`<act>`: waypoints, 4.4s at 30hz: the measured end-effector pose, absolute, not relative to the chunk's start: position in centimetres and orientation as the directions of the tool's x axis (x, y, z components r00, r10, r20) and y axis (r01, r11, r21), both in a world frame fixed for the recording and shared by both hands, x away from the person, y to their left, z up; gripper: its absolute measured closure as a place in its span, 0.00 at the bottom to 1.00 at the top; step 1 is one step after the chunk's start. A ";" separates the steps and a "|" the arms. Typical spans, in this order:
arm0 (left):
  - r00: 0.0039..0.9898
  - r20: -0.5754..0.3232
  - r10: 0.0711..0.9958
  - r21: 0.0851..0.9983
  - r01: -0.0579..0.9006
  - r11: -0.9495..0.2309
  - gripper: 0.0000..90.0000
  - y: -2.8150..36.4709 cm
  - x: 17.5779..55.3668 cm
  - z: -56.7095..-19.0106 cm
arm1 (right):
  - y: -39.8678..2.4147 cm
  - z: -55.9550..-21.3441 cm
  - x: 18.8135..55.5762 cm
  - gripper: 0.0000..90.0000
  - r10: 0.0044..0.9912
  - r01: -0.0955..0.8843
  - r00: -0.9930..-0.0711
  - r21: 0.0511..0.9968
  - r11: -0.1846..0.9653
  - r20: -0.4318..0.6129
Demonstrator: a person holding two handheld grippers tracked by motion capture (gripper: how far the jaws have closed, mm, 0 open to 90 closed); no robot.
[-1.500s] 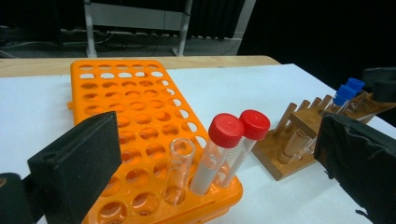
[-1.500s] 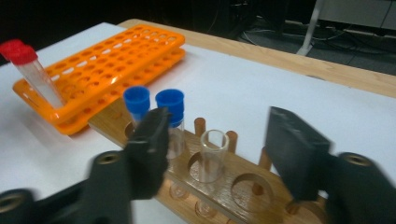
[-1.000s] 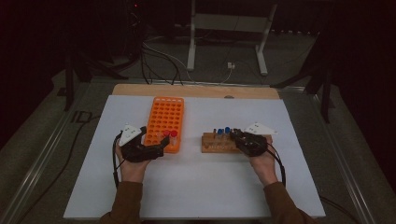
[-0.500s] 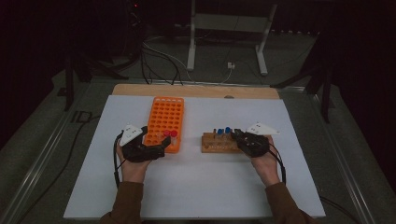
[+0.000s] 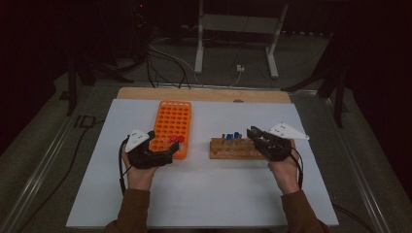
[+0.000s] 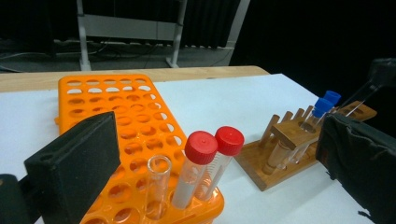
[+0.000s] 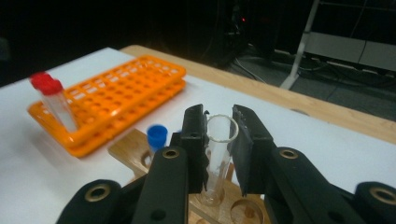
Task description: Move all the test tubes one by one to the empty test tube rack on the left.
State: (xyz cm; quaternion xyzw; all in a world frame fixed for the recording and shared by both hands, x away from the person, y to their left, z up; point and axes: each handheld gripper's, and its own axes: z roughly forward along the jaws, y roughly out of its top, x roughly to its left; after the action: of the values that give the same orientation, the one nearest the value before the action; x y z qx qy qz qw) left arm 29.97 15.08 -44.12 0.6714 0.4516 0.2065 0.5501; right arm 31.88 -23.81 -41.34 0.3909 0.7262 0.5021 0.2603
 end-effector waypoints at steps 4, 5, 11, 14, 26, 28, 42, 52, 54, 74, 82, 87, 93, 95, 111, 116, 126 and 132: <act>0.517 -0.210 0.830 0.927 0.375 0.001 0.01 14.8 29.9 -44.0 | -24.2 -40.1 31.3 0.84 0.814 0.295 -0.578 0.943 0.152 0.049; 0.519 -0.209 0.829 0.927 0.375 -0.001 0.01 14.7 29.9 -44.0 | -24.2 -39.9 31.2 0.84 0.809 0.293 -0.585 0.945 0.147 0.055; 0.548 -0.186 0.816 0.933 0.360 -0.029 0.01 13.8 29.6 -43.5 | -23.5 -39.7 31.0 0.84 0.777 0.314 -0.624 0.937 0.152 0.083; 0.556 -0.179 0.812 0.934 0.355 -0.037 0.01 13.5 29.5 -43.4 | -23.0 -39.8 30.9 0.84 0.764 0.319 -0.641 0.933 0.167 0.082; 0.588 -0.153 0.794 0.942 0.330 -0.063 0.01 12.0 29.1 -43.1 | -20.3 -40.6 30.3 0.84 0.709 0.322 -0.701 0.921 0.219 0.077; 0.599 -0.143 0.788 0.941 0.328 -0.078 0.01 11.4 29.0 -43.2 | -19.8 -40.7 30.1 0.84 0.698 0.323 -0.712 0.919 0.224 0.080; 0.691 -0.110 0.715 0.931 0.322 -0.169 0.07 8.1 28.4 -43.8 | -16.8 -41.4 29.0 0.84 0.639 0.322 -0.765 0.906 0.274 0.079; 0.761 -0.060 0.646 0.905 0.315 -0.286 0.16 5.1 27.7 -45.0 | -15.8 -41.6 28.5 0.84 0.605 0.323 -0.791 0.900 0.292 0.088; 0.766 -0.050 0.641 0.901 0.311 -0.302 0.18 4.6 27.6 -45.2 | -15.5 -41.8 28.4 0.84 0.598 0.325 -0.797 0.898 0.297 0.090; 0.808 -0.017 0.588 0.904 0.264 -0.337 0.84 4.3 27.0 -45.3 | -15.0 -42.1 28.3 0.84 0.571 0.339 -0.814 0.887 0.315 0.108; 0.805 -0.015 0.594 0.902 0.267 -0.339 0.85 4.5 27.2 -45.3 | -15.7 -41.7 28.4 0.65 0.559 0.335 -0.817 0.903 0.269 0.137; 0.795 -0.017 0.606 0.903 0.272 -0.332 0.85 4.8 27.3 -45.3 | -16.3 -41.4 28.7 0.45 0.570 0.333 -0.809 0.912 0.239 0.146; 0.781 -0.023 0.623 0.908 0.277 -0.314 0.85 5.5 27.5 -45.1 | -16.9 -41.4 29.0 0.25 0.612 0.342 -0.778 0.914 0.220 0.143; 0.779 -0.026 0.627 0.909 0.279 -0.308 0.85 5.7 27.6 -45.1 | -17.2 -41.3 29.1 0.18 0.627 0.347 -0.766 0.913 0.215 0.143; 0.760 -0.032 0.649 0.915 0.284 -0.286 0.85 6.9 27.9 -44.7 | -19.0 -41.1 29.6 0.01 0.685 0.360 -0.716 0.911 0.200 0.132; 0.753 -0.035 0.658 0.917 0.286 -0.278 0.85 7.3 28.0 -44.5 | -19.5 -41.1 29.7 0.00 0.697 0.365 -0.704 0.912 0.188 0.139; 0.731 -0.036 0.682 0.925 0.283 -0.254 0.85 8.7 28.3 -43.8 | -20.6 -40.8 29.8 0.00 0.711 0.365 -0.687 0.917 0.160 0.150; 0.714 -0.043 0.699 0.929 0.285 -0.234 0.85 9.5 28.4 -43.5 | -21.0 -40.7 29.8 0.00 0.717 0.367 -0.680 0.918 0.151 0.154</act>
State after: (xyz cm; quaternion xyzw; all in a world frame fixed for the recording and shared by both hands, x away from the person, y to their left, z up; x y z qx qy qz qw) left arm 28.41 9.50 -43.53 0.7607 0.3235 0.1963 0.5274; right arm 29.84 -20.99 -40.68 0.3655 0.7411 0.5394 0.1620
